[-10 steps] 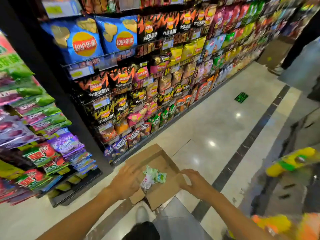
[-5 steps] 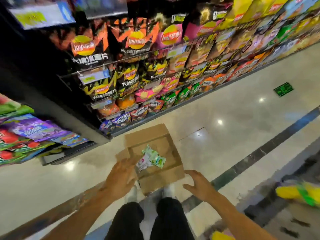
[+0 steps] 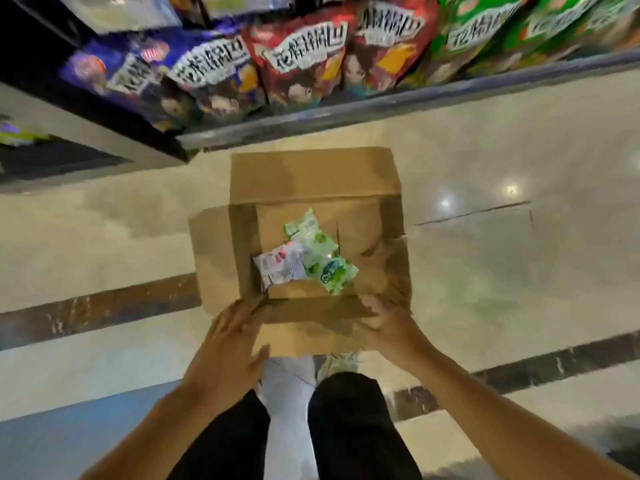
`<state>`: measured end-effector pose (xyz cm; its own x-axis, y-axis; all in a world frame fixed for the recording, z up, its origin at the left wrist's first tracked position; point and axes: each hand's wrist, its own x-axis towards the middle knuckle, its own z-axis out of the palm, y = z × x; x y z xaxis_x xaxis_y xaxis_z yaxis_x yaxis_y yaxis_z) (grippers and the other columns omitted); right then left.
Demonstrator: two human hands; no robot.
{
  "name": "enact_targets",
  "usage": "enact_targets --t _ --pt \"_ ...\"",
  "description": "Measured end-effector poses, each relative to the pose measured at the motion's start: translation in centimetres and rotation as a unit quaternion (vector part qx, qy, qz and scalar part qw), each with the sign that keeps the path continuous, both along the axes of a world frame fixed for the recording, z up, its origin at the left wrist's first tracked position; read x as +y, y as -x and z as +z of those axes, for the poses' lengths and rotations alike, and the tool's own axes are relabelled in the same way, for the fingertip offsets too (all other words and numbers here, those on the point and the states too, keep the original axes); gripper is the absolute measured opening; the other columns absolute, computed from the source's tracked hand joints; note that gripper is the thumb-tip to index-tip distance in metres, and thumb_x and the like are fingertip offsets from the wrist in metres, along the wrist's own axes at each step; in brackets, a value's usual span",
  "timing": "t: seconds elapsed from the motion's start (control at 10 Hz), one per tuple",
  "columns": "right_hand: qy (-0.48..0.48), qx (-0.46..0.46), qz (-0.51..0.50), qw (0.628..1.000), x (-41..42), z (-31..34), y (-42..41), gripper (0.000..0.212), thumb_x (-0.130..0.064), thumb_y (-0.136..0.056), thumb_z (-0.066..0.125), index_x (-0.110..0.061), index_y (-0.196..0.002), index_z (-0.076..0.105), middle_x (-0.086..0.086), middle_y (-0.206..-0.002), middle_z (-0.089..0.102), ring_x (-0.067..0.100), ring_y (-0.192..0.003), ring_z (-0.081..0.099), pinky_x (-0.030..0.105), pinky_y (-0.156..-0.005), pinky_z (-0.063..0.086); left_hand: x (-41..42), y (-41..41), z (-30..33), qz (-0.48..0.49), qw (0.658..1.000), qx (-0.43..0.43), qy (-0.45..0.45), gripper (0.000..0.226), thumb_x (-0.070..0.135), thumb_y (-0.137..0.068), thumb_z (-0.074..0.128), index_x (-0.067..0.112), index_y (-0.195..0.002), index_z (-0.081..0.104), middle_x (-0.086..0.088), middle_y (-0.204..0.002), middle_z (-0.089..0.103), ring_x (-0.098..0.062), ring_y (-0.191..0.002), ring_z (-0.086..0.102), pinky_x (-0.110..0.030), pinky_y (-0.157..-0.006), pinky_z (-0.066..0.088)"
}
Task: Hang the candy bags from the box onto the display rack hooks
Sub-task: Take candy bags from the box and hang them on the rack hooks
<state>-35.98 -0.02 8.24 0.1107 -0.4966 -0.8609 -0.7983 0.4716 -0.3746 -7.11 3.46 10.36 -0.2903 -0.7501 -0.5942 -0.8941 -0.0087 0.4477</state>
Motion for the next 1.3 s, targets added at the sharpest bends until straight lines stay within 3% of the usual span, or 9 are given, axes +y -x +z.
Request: enact_targets --t 0.1,0.2,0.4,0.6,0.8,0.9,1.1,1.2,1.3 --pt "-0.002 -0.001 -0.002 1.000 0.4 -7.5 -0.2 0.054 -0.025 -0.091 0.072 -0.016 -0.141 0.053 -0.002 -0.132 0.059 0.013 -0.125 0.055 0.017 -0.094 0.038 0.5 0.9 -6.8 -0.029 0.999 0.010 -0.010 0.071 0.022 -0.079 0.078 0.016 -0.143 0.049 -0.009 -0.149 0.047 -0.036 -0.133 0.048 -0.051 -0.107 0.045" --pt "0.012 0.006 -0.017 1.000 -0.3 -13.8 -0.5 0.040 -0.020 -0.089 0.074 -0.008 -0.126 0.062 0.006 -0.128 0.064 0.022 -0.120 0.061 0.029 -0.100 0.046 -0.4 1.2 -11.4 -0.054 0.998 0.011 -0.019 0.066 0.027 -0.084 0.069 0.015 -0.145 0.047 -0.008 -0.154 0.041 -0.033 -0.140 0.040 -0.046 -0.112 0.039" --pt "0.117 0.021 -0.042 0.992 -4.6 -22.4 -3.5 0.045 -0.017 -0.089 0.073 -0.009 -0.130 0.059 0.009 -0.125 0.060 0.022 -0.116 0.056 0.032 -0.098 0.045 -2.6 -0.2 -19.0 -0.056 0.998 0.000 0.025 0.064 0.039 -0.083 0.040 0.007 -0.136 0.055 -0.014 -0.148 0.048 -0.036 -0.135 0.048 -0.047 -0.102 0.048" --pt "0.129 0.041 -0.070 0.988 -7.6 -27.3 -5.4 0.038 -0.026 -0.091 0.069 -0.013 -0.126 0.064 0.008 -0.122 0.066 0.024 -0.114 0.061 0.038 -0.099 0.050 -3.9 -0.4 -23.3 -0.030 0.998 0.025 0.047 0.055 0.027 -0.086 0.055 0.010 -0.139 0.050 -0.007 -0.151 0.042 -0.028 -0.135 0.044 -0.042 -0.110 0.041" --pt "0.118 0.047 -0.101 0.987 -6.3 -26.1 -4.8 0.030 -0.016 -0.095 0.063 -0.011 -0.125 0.064 -0.005 -0.101 0.061 0.012 -0.094 0.058 0.024 -0.077 0.044 -2.6 -0.7 -22.4 -0.017 0.999 0.034 -0.008 0.058 0.024 -0.092 0.061 0.016 -0.146 0.044 -0.002 -0.156 0.036 -0.025 -0.144 0.032 -0.043 -0.117 0.034" --pt "0.066 0.007 -0.193 0.979 -4.9 -23.0 -4.5 0.030 -0.014 -0.099 0.057 -0.009 -0.128 0.062 0.003 -0.108 0.065 0.018 -0.093 0.066 0.029 -0.073 0.060 -1.9 -1.2 -20.2 -0.015 0.998 0.039 -0.047 0.060 0.025 -0.094 0.060 0.021 -0.150 0.039 0.003 -0.158 0.030 -0.018 -0.147 0.027 -0.041 -0.116 0.034" --pt "-0.157 -0.049 -0.452 0.877 -3.5 -14.7 -4.8 0.010 -0.005 -0.100 0.055 -0.008 -0.094 0.063 0.014 -0.085 0.067 0.018 -0.067 0.062 0.022 -0.056 0.053 -2.1 -1.1 -14.9 0.063 0.989 0.074 -0.112 0.083 0.010 -0.083 0.071 0.029 -0.153 0.030 0.005 -0.156 0.032 -0.018 -0.143 0.032 -0.043 -0.112 0.041" --pt "-0.247 -0.093 -0.471 0.842 -3.0 -9.8 -4.8 0.006 -0.006 -0.099 0.057 -0.006 -0.102 0.063 0.012 -0.088 0.068 0.020 -0.073 0.064 0.025 -0.066 0.056 -2.1 -0.2 -13.0 0.095 0.977 0.133 -0.136 0.098 0.006 -0.076 0.078 0.037 -0.152 0.024 0.008 -0.155 0.031 -0.009 -0.137 0.037 -0.030 -0.107 0.045" --pt "-0.306 -0.169 -0.460 0.816 -2.2 -7.1 -4.9 0.015 -0.005 -0.096 0.060 -0.002 -0.110 0.065 0.009 -0.083 0.072 0.016 -0.068 0.067 0.025 -0.062 0.057 -2.3 1.1 -11.8 0.143 0.969 0.157 -0.128 0.082 0.010 -0.087 0.074 0.045 -0.145 0.030 0.025 -0.147 0.031 0.006 -0.130 0.033 -0.004 -0.105 0.029"
